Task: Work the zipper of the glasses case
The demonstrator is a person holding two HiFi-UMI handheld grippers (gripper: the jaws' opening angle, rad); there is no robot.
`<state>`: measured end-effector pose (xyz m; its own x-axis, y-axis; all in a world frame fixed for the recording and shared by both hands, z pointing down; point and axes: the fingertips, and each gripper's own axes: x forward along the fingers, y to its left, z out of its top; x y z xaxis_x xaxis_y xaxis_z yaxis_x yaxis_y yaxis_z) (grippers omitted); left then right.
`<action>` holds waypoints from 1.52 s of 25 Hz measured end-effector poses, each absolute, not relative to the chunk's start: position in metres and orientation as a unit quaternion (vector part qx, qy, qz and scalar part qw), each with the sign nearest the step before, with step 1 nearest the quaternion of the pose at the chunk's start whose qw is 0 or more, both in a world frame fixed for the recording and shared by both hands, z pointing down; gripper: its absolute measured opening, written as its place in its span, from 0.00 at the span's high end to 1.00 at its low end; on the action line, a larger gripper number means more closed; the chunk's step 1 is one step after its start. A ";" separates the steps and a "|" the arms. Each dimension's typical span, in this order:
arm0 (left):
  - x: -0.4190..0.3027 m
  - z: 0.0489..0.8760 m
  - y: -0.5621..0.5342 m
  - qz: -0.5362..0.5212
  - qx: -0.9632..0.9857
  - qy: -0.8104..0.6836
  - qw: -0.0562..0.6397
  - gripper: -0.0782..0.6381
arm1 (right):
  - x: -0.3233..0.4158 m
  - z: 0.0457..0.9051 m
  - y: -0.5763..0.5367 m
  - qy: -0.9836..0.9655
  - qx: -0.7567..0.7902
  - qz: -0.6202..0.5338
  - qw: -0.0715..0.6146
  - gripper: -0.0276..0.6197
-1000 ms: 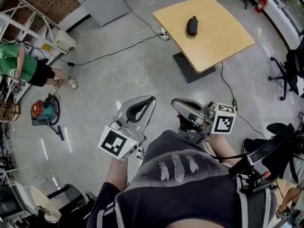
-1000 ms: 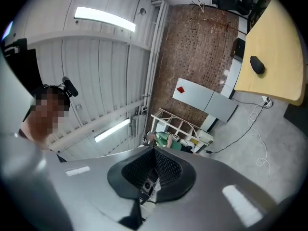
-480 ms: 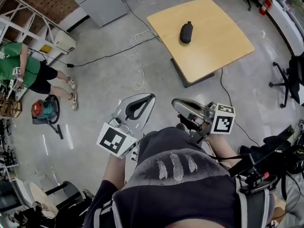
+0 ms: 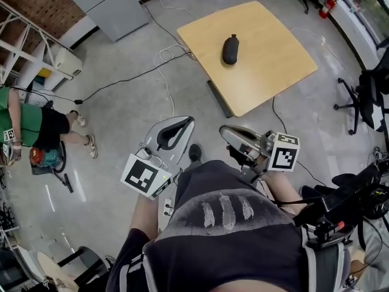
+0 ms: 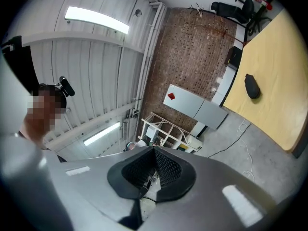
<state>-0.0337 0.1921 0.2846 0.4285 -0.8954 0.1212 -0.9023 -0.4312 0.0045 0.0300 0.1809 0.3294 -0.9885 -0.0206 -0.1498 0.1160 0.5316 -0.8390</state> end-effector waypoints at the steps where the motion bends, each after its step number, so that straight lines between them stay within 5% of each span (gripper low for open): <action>1: -0.036 0.287 0.189 0.046 0.847 -0.529 0.032 0.89 | 0.030 0.331 0.178 0.874 0.019 -0.481 0.071 0.95; 22: -0.168 0.297 0.130 -0.002 0.889 -0.456 0.030 0.89 | -0.105 0.334 0.136 0.884 -0.068 -0.459 0.058 0.95; 38: -0.180 0.315 0.055 0.029 0.876 -0.477 0.065 0.89 | -0.124 0.352 0.053 0.872 -0.043 -0.485 0.048 0.95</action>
<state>-0.1802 0.0555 0.3155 0.5442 -0.8314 0.1126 -0.8389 -0.5375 0.0858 -0.1242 0.0528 0.3520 -0.9917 -0.1213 -0.0432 -0.0273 0.5263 -0.8499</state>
